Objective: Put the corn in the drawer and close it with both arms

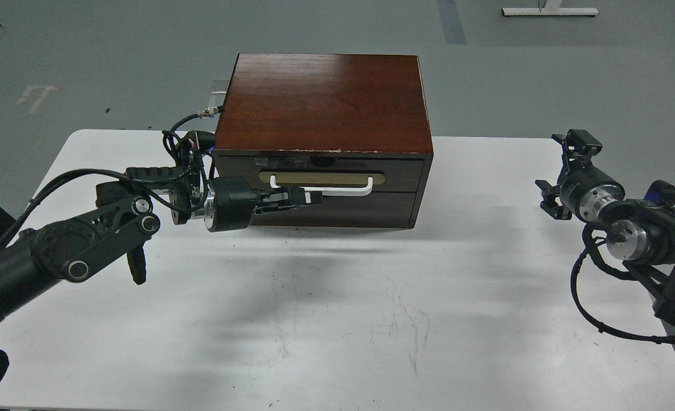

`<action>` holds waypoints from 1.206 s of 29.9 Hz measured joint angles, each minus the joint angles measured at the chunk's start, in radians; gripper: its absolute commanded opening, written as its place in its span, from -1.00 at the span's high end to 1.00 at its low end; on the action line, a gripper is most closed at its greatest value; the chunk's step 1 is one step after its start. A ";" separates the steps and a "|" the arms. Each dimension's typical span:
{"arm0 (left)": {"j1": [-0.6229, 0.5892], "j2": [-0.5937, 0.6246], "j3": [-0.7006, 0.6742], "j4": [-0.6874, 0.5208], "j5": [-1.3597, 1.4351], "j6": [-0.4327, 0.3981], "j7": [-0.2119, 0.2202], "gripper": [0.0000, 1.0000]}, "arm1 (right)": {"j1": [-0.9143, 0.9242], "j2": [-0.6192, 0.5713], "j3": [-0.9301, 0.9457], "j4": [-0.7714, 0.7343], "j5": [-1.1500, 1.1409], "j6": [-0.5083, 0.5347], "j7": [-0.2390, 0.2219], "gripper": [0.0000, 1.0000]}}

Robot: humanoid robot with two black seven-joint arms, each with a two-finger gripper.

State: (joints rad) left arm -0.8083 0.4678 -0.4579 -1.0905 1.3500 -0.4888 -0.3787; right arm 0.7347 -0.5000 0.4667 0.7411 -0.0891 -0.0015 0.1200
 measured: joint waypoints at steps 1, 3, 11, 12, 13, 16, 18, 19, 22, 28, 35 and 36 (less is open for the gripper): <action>-0.001 0.000 0.000 0.000 0.000 0.000 0.000 0.83 | 0.000 0.000 0.000 0.000 0.000 0.000 0.000 -0.96; -0.002 0.000 0.000 0.000 -0.004 0.000 0.000 0.57 | 0.000 0.000 0.000 0.001 0.000 0.000 0.001 -0.96; -0.002 0.010 0.016 -0.019 -0.055 0.000 -0.003 -0.15 | 0.004 0.000 -0.002 0.002 0.000 0.001 0.001 -0.96; -0.001 0.013 0.016 -0.026 -0.058 0.000 -0.003 -0.20 | 0.005 -0.001 -0.002 0.002 0.000 0.001 0.001 -0.96; 0.002 0.017 0.016 -0.037 -0.062 0.000 -0.003 -0.28 | 0.006 -0.002 -0.002 0.001 0.000 0.001 0.001 -0.96; 0.014 0.041 0.016 -0.090 -0.070 0.001 -0.013 -0.59 | 0.010 -0.006 -0.002 0.001 0.000 0.003 0.001 -0.96; 0.025 0.064 0.016 -0.129 -0.081 0.001 -0.024 -0.78 | 0.011 -0.008 -0.002 0.001 0.000 0.003 0.001 -0.96; 0.031 0.076 0.016 -0.151 -0.094 0.001 -0.031 -0.82 | 0.012 -0.009 -0.002 0.001 0.000 0.004 0.001 -0.96; 0.039 0.108 0.016 -0.207 -0.156 0.001 -0.041 -0.91 | 0.014 -0.009 -0.002 0.001 0.000 0.005 0.001 -0.96; 0.039 0.199 -0.010 -0.284 -0.302 0.000 -0.047 -0.91 | 0.015 -0.010 -0.002 0.001 0.000 0.005 0.001 -0.96; 0.037 0.249 -0.254 -0.185 -0.682 0.000 -0.084 -0.93 | 0.044 -0.006 0.001 0.005 0.000 0.006 0.017 -0.96; 0.037 0.246 -0.285 -0.145 -0.729 0.000 -0.084 -0.94 | 0.050 -0.005 0.001 0.007 0.000 0.007 0.033 -0.96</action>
State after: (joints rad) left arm -0.7712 0.7137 -0.7427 -1.2360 0.6215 -0.4886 -0.4625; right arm 0.7842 -0.5048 0.4677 0.7477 -0.0893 0.0053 0.1531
